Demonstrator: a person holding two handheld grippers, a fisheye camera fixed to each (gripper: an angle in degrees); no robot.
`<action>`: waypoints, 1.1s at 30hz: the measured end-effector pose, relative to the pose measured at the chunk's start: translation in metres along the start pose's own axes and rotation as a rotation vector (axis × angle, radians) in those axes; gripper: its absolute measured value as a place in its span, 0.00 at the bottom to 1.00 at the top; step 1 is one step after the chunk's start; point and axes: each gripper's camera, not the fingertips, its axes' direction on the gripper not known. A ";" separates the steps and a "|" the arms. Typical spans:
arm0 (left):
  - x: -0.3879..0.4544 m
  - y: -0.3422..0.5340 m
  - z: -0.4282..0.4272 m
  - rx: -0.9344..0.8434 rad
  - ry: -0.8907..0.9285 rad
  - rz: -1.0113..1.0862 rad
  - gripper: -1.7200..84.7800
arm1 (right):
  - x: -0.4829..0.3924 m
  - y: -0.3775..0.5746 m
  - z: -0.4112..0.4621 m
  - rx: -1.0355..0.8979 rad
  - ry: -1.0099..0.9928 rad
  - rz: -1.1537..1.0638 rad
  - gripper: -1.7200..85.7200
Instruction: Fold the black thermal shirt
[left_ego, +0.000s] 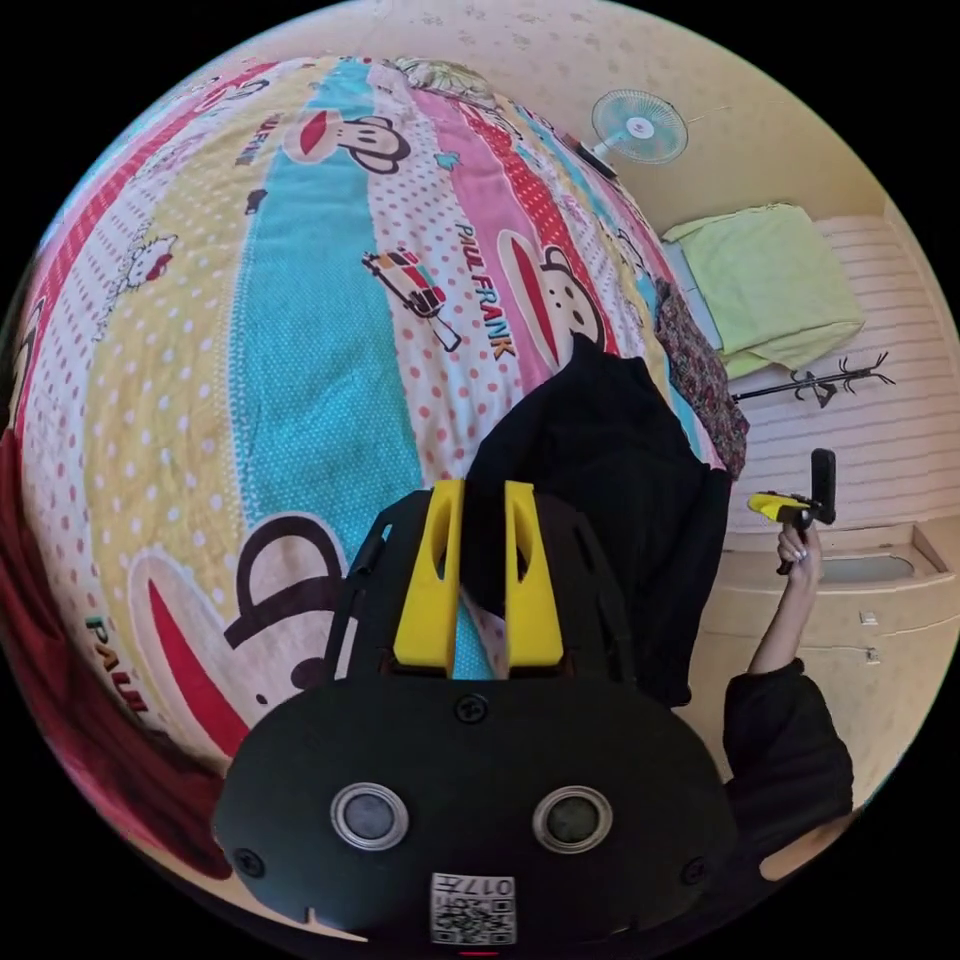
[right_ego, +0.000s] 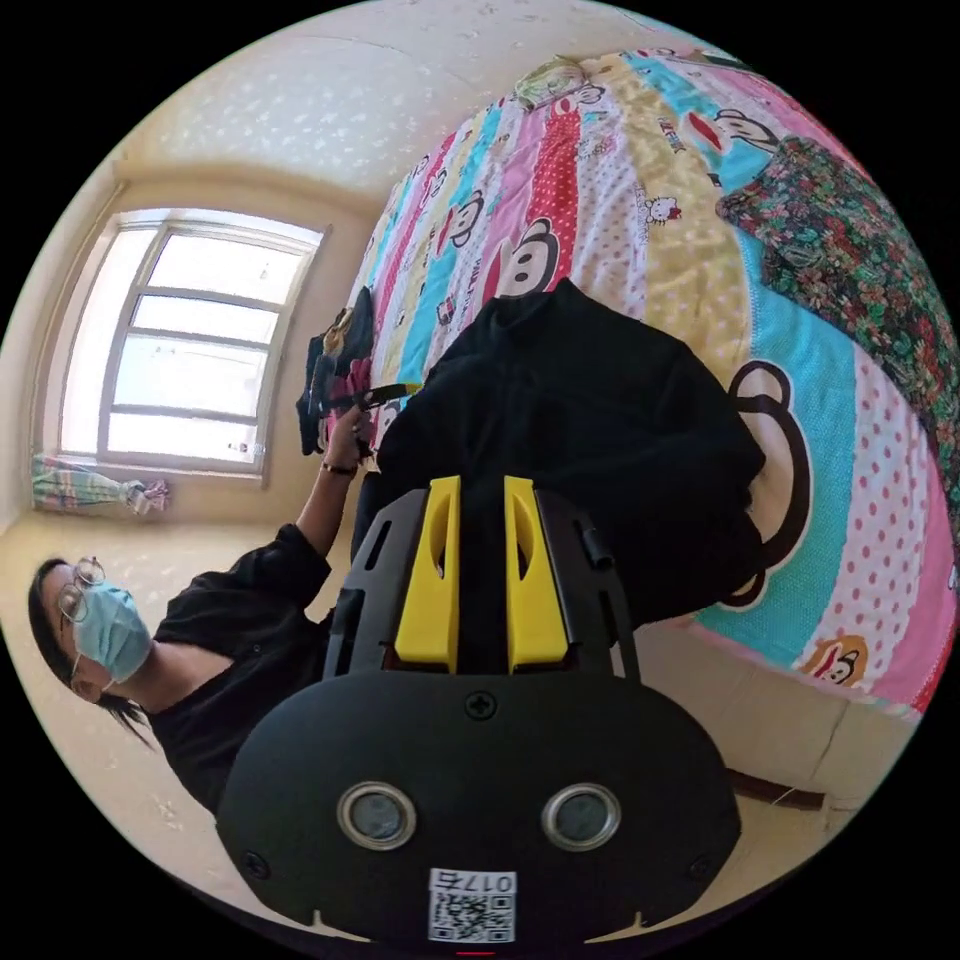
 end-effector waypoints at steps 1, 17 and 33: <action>0.000 -0.002 0.004 -0.036 0.002 0.002 0.12 | 0.003 -0.022 0.002 -0.025 0.077 0.028 0.12; -0.013 0.046 -0.004 -0.065 0.050 0.052 0.09 | 0.031 -0.063 0.027 -0.027 0.481 0.164 0.17; 0.018 0.281 -0.223 0.316 0.233 0.228 0.02 | -0.199 0.223 -0.031 0.459 0.608 -0.170 0.05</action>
